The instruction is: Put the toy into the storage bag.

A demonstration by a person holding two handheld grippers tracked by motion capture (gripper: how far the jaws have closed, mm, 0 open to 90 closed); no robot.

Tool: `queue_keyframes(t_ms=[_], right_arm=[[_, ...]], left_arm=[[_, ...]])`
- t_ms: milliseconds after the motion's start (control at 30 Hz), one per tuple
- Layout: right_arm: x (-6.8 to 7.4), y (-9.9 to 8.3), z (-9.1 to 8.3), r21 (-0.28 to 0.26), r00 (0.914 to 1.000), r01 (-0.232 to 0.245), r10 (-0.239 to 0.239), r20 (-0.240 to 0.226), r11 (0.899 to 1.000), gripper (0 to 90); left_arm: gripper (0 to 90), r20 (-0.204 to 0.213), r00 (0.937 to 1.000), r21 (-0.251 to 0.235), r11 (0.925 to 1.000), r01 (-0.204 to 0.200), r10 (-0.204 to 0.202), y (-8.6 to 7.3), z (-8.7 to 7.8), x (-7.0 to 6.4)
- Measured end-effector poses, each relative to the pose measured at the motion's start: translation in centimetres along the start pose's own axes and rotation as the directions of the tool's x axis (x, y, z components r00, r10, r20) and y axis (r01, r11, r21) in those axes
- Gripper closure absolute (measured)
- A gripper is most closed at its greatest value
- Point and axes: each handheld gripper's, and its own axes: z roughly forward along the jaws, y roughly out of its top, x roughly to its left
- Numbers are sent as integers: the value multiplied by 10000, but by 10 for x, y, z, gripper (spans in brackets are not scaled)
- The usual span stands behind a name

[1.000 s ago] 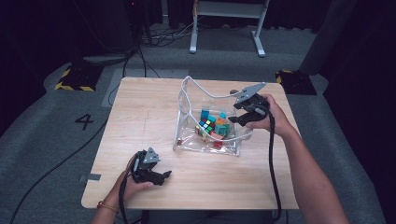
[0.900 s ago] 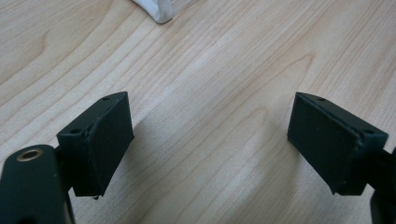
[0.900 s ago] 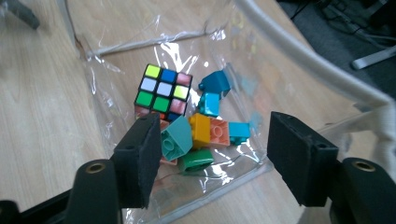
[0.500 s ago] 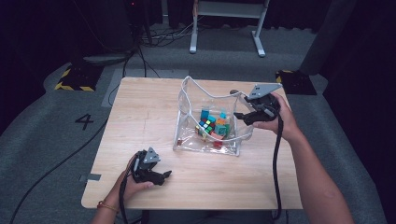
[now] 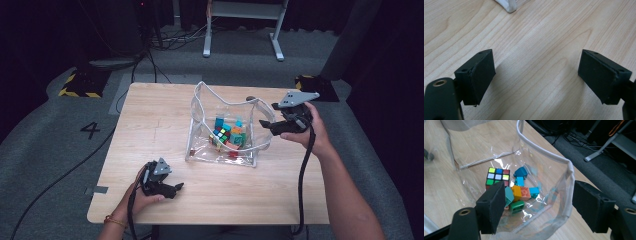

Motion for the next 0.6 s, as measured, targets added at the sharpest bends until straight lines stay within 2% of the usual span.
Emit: queue_keyframes(t_ms=[100, 400, 567, 600], right_arm=[[0, -4, -5, -123, 9999, -117, 117, 8, 9999, 270], [3, -16, -21, -194, 10000, -9, 9, 17, 9998, 262], [6, -24, -26, -279, 9999, -125, 127, 68, 9995, 259], [8, -25, -27, -328, 9996, -274, 274, 13, 9991, 259]], left_arm=[[142, -65, 10000, -10, 10000, -22, 22, 0, 0, 0], [142, -80, 10000, -9, 10000, -15, 15, 0, 0, 0], [142, -59, 10000, 3, 10000, 7, -7, 0, 0, 0], [142, -60, 10000, 0, 10000, 10, -10, 0, 0, 0]])
